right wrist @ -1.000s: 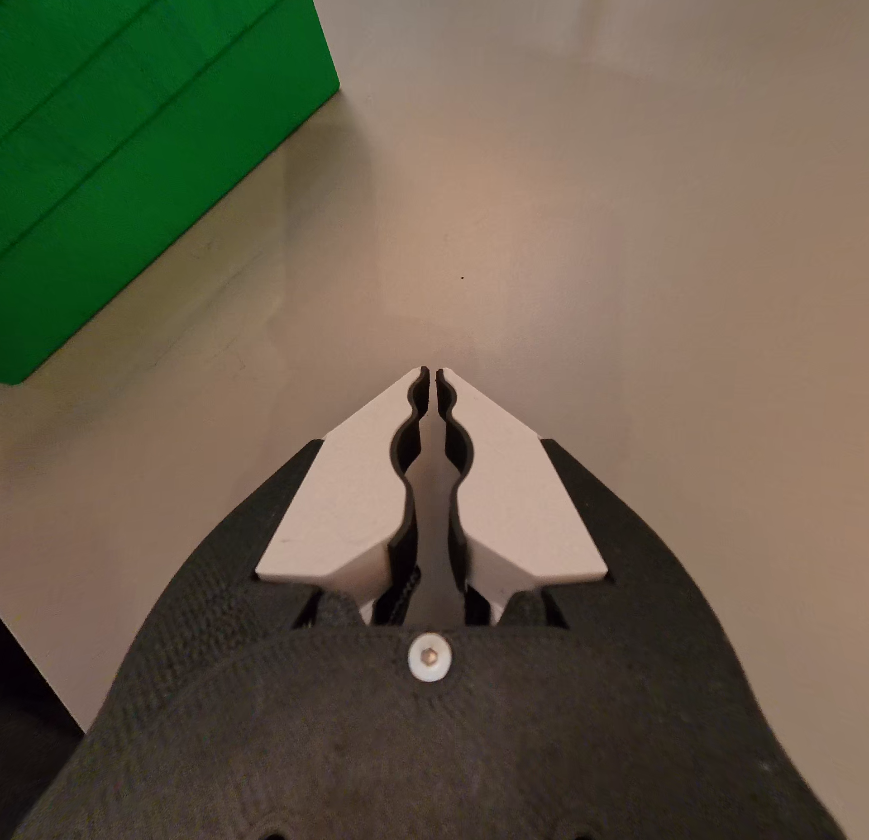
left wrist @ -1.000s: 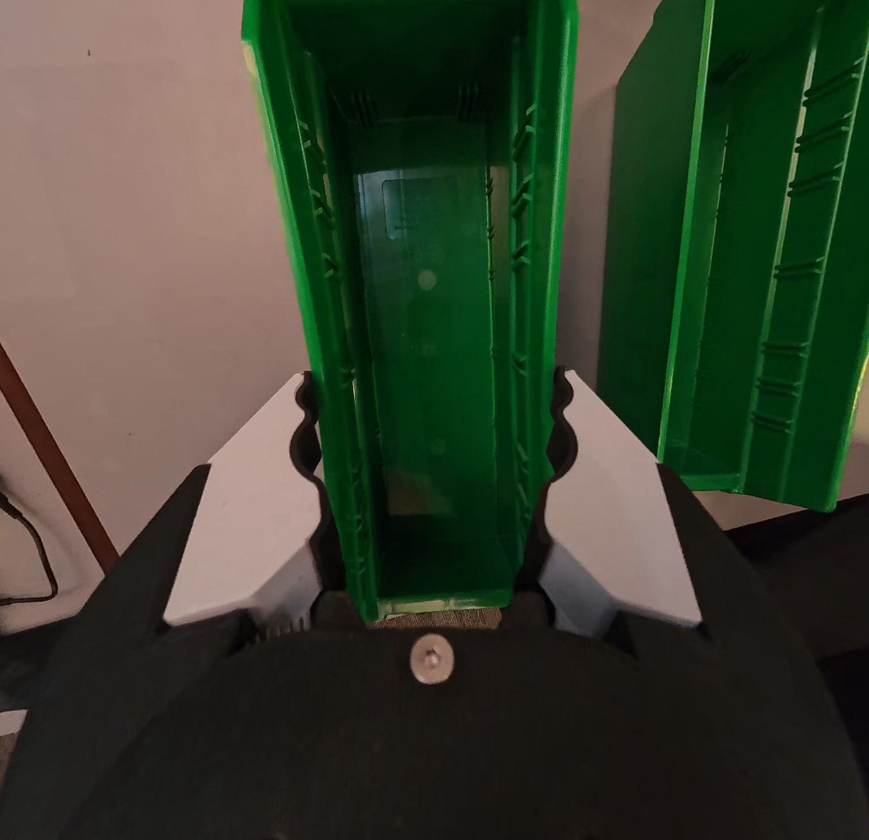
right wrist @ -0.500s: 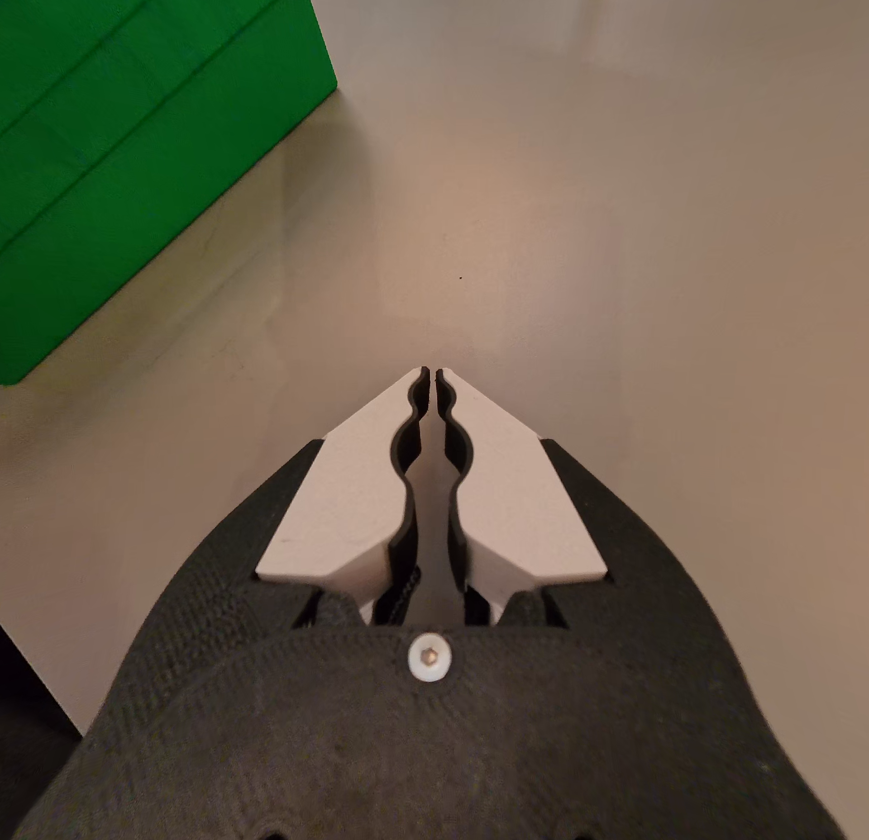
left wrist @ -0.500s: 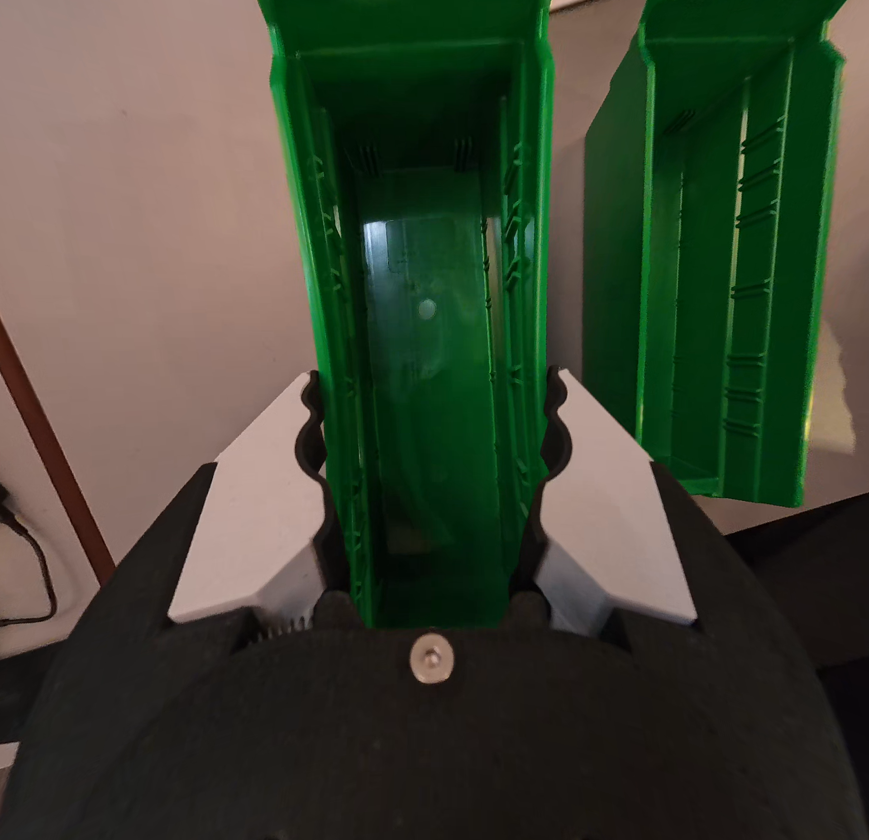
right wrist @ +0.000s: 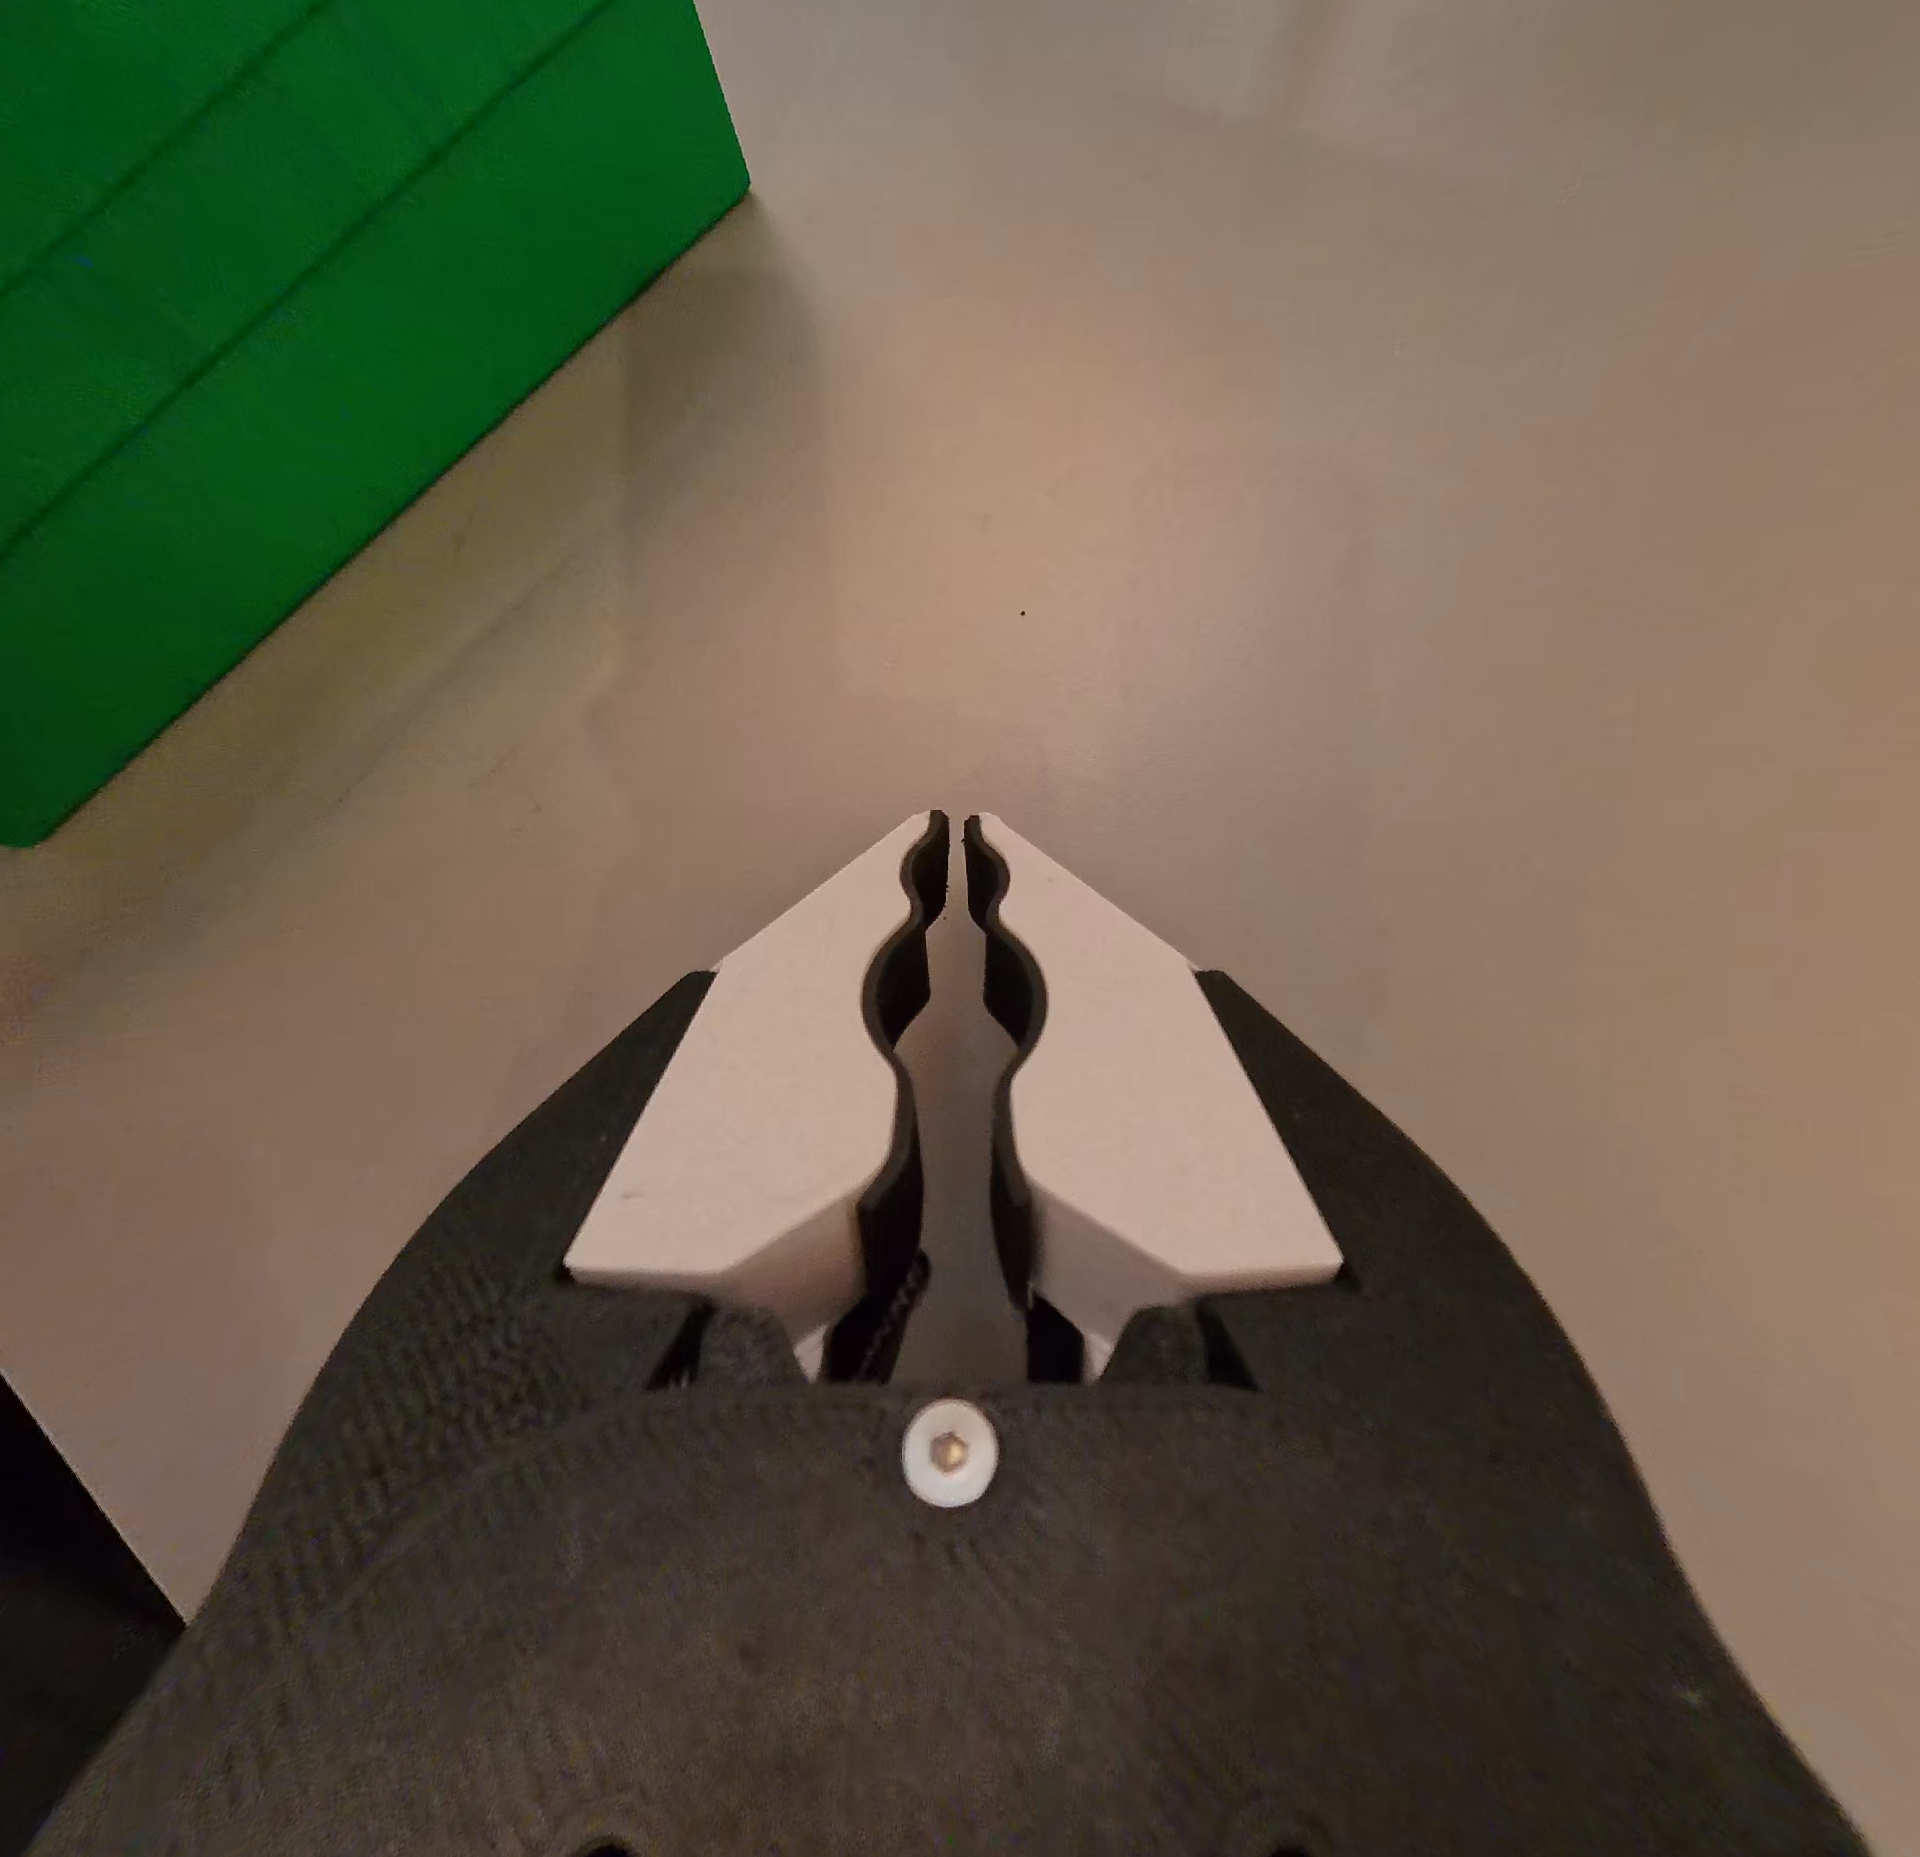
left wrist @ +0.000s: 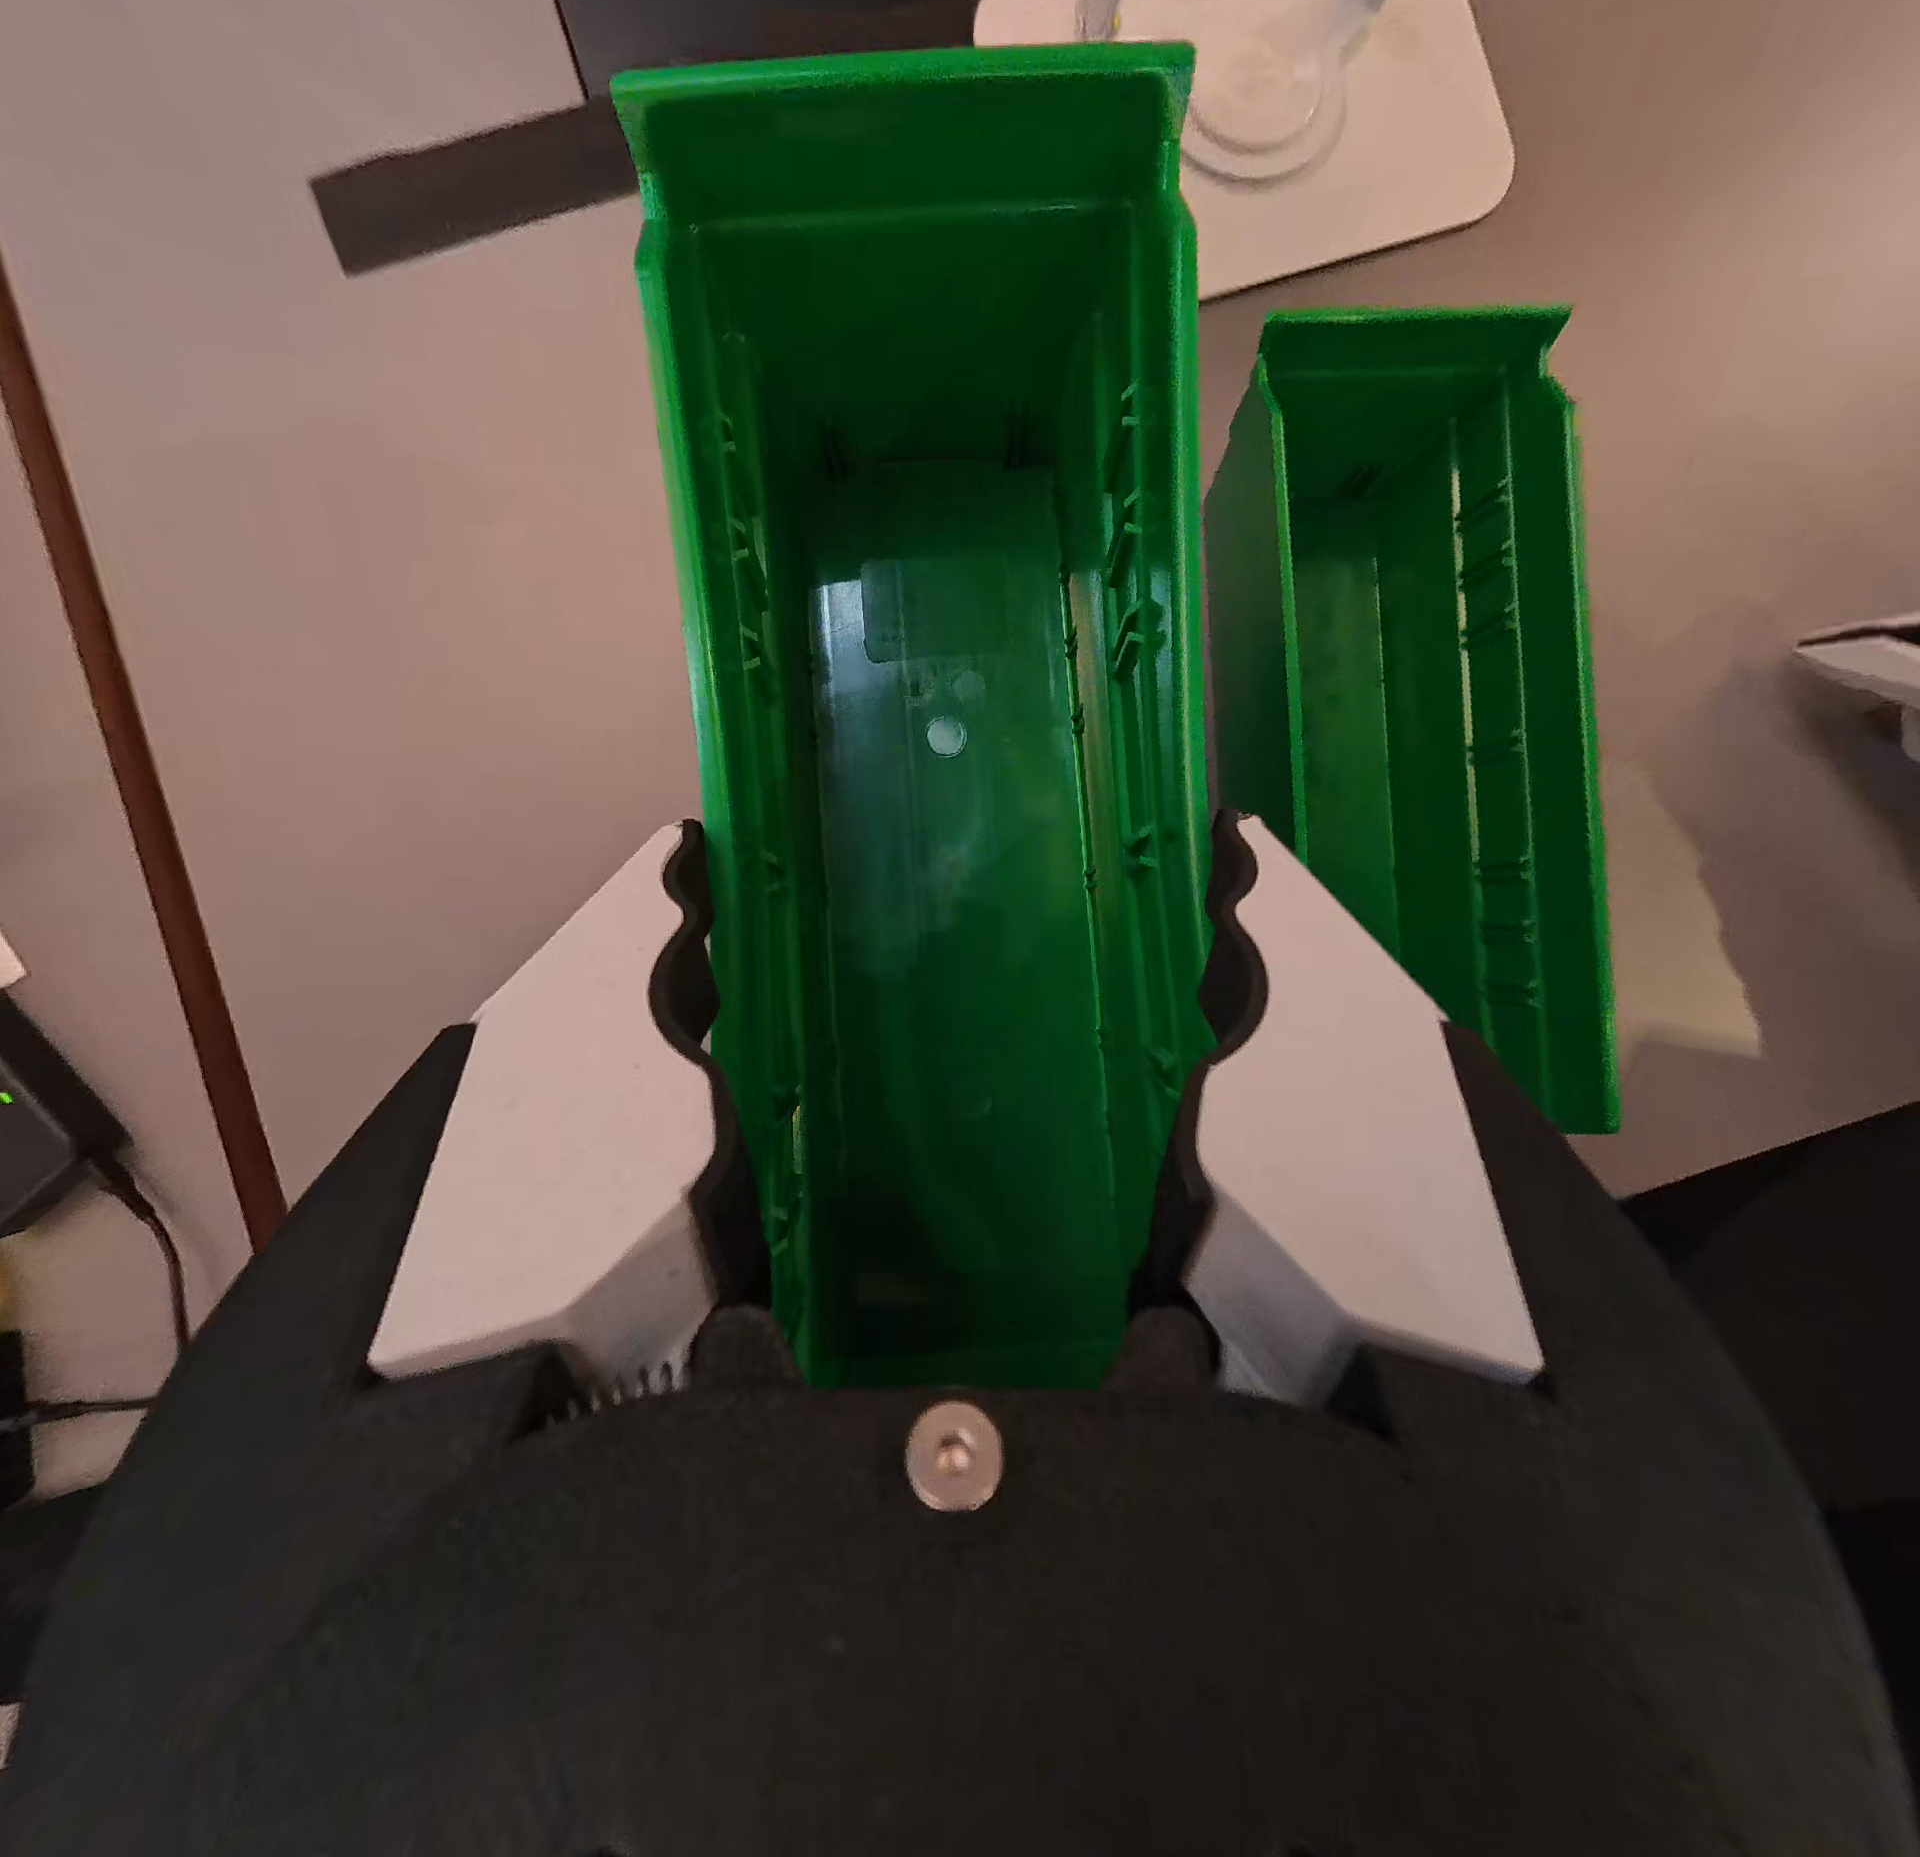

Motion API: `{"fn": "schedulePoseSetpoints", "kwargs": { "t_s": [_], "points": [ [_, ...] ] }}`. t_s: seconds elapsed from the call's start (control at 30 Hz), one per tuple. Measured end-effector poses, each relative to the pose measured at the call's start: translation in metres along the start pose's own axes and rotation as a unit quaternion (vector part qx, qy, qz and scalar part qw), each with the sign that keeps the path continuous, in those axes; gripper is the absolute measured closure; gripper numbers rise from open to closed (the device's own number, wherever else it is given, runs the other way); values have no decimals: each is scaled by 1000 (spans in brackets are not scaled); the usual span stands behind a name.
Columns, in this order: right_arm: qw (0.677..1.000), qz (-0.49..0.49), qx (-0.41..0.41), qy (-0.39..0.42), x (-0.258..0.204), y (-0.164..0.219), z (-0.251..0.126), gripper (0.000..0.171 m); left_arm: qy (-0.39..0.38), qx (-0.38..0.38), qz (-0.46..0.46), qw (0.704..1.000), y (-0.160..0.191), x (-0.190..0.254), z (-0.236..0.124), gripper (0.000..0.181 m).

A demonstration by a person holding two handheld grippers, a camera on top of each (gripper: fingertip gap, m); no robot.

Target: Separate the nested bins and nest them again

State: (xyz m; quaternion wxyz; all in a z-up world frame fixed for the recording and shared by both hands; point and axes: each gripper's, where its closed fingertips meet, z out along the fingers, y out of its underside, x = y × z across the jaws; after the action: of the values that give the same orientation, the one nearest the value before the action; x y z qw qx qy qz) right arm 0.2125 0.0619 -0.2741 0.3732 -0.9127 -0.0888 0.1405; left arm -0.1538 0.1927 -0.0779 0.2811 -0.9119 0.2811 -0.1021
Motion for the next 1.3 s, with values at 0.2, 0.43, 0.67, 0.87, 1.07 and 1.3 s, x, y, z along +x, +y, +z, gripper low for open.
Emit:
{"fn": "schedulePoseSetpoints", "kwargs": {
  "t_s": [0.2, 0.43, 0.67, 0.87, 1.07, 1.3],
  "points": [
    [1000, 0, 0, 0, 0, 0, 0, 170, 17, 39, -4, 999, -19, 8, -16, 87],
    [1000, 0, -1, 0, 0, 0, 0, 170, 29, 71, 15, 997, -48, 35, -34, 88],
    [1000, 2, 27, 9, 0, -12, -5, 171, 81, 87, 60, 991, -84, 116, -38, 87],
    [999, 21, 34, 16, 12, -13, -10, 171, 148, 83, 99, 981, -103, 215, -7, 87],
    [995, 61, 66, 49, 33, -20, -20, 168, 208, 64, 114, 969, -96, 311, 38, 87],
    [981, 121, 98, 112, 73, -21, -37, 158, 182, 51, 108, 976, -75, 353, 97, 85]
  ]
}}
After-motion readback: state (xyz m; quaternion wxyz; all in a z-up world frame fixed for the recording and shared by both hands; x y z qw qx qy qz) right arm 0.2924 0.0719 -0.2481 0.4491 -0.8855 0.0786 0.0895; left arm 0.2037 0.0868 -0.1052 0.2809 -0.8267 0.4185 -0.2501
